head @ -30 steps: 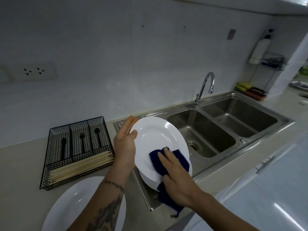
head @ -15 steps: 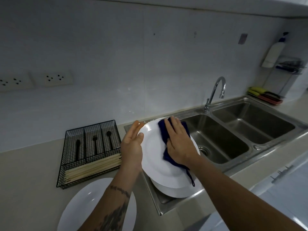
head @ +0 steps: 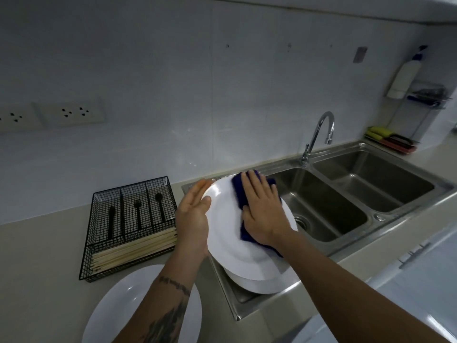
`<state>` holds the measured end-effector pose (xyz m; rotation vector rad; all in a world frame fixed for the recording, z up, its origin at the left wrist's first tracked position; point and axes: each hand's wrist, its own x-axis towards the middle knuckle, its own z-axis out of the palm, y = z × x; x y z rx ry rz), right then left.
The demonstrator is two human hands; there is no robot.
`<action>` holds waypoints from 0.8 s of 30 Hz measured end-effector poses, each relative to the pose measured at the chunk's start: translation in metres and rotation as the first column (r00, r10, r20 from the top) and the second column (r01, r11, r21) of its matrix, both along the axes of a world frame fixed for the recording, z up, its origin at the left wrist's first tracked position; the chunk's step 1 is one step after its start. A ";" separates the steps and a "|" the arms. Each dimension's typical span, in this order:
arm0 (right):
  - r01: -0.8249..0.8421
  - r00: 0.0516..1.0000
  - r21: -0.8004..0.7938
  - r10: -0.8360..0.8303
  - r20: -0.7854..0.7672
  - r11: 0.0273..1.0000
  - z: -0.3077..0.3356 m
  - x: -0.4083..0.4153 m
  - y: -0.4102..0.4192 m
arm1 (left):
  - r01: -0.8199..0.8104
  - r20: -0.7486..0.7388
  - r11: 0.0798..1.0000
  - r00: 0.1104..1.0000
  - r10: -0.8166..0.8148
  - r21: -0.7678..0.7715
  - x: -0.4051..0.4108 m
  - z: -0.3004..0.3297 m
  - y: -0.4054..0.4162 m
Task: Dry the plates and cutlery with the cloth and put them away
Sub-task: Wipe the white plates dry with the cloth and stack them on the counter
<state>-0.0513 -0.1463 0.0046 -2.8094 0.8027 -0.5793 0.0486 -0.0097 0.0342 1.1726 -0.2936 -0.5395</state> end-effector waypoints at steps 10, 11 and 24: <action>-0.176 0.984 0.399 0.174 0.040 0.900 -0.005 -0.025 0.051 | -0.068 -0.014 0.998 0.998 0.068 0.008 0.022 0.008 -0.007; -0.211 0.977 0.414 0.197 0.077 0.885 -0.001 -0.026 0.056 | -0.079 -0.020 0.997 0.997 0.079 -0.004 0.026 0.010 -0.011; -0.298 0.907 -0.034 0.293 0.302 0.954 0.037 -0.050 0.022 | 0.044 -0.298 0.985 0.954 0.008 0.166 0.030 0.012 -0.019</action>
